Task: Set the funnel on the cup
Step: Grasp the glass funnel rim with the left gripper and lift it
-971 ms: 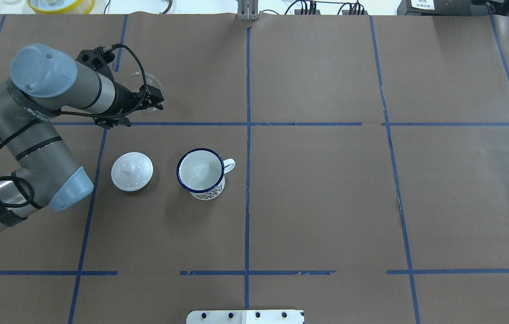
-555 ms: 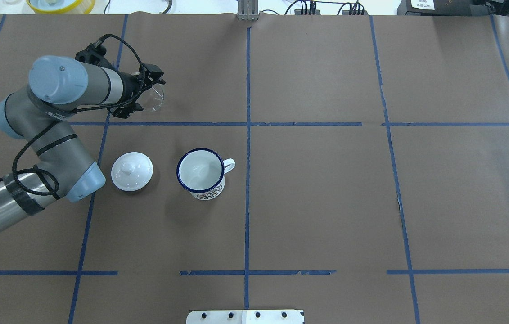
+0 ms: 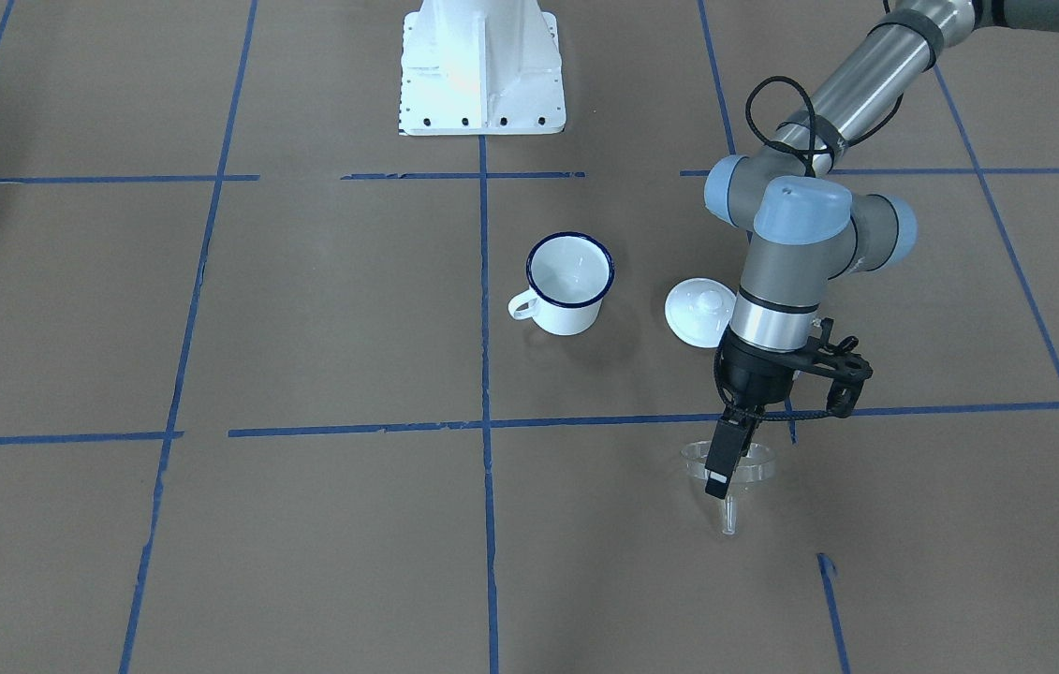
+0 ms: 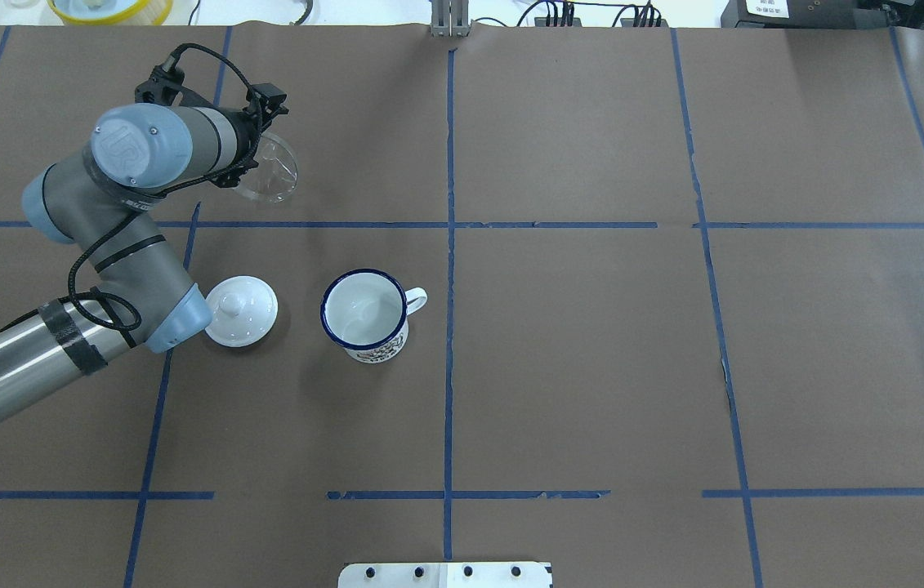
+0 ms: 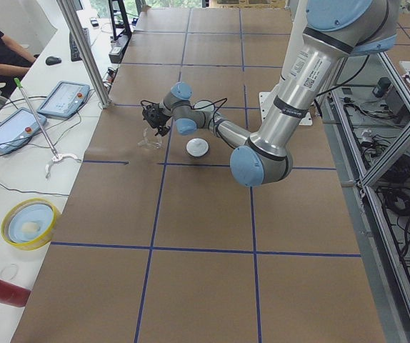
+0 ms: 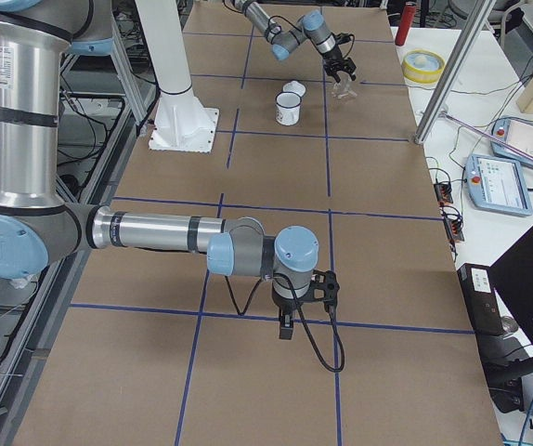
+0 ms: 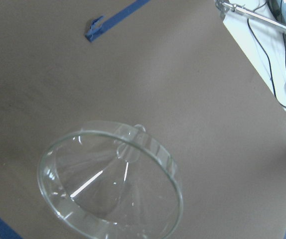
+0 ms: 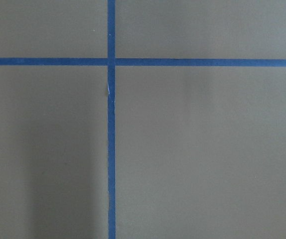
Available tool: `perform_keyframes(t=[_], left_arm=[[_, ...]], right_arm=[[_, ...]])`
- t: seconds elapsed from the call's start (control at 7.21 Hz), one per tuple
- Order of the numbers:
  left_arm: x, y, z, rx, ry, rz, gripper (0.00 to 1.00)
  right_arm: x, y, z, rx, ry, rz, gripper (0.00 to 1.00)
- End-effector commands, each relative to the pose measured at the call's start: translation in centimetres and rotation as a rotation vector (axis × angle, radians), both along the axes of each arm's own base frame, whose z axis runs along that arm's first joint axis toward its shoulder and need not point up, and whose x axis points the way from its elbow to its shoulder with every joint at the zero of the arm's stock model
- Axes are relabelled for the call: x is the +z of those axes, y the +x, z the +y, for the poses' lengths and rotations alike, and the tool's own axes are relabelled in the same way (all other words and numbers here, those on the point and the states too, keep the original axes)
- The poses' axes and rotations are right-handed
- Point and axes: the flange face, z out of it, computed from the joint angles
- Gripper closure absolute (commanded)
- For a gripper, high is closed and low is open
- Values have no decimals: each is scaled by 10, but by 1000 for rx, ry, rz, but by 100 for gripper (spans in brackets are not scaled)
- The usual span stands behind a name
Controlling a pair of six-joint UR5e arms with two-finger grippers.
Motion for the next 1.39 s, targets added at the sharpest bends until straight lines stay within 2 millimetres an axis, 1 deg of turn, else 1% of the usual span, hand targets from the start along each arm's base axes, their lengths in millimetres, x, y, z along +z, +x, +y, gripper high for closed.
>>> perform_keyframes(t=[0.0, 0.14, 0.28, 0.42, 0.55, 0.69, 0.83, 0.97, 1.11, 1.25], left_arm=[[-2, 5, -4, -8, -1, -4, 26], [-2, 5, -4, -7, 0, -4, 41], [0, 9, -7, -6, -5, -10, 54], [-2, 10, -8, -7, -3, -9, 68], [-7, 9, -9, -7, 2, -2, 95], [-15, 5, -11, -11, 28, 19, 100], [-28, -7, -13, -15, 49, 41, 100], [-52, -33, -19, -3, 65, 84, 100], [-66, -57, -22, 60, 54, 131, 100], [-83, -76, -17, 106, 37, 155, 100]], right_arm=[[0, 0, 0, 0, 0, 0, 0], [-1, 0, -1, 0, 1, 0, 0], [0, 0, 0, 0, 0, 0, 0], [0, 0, 0, 0, 0, 0, 0], [0, 0, 0, 0, 0, 0, 0], [0, 0, 0, 0, 0, 0, 0], [0, 0, 0, 0, 0, 0, 0], [0, 0, 0, 0, 0, 0, 0], [0, 0, 0, 0, 0, 0, 0], [0, 0, 0, 0, 0, 0, 0]])
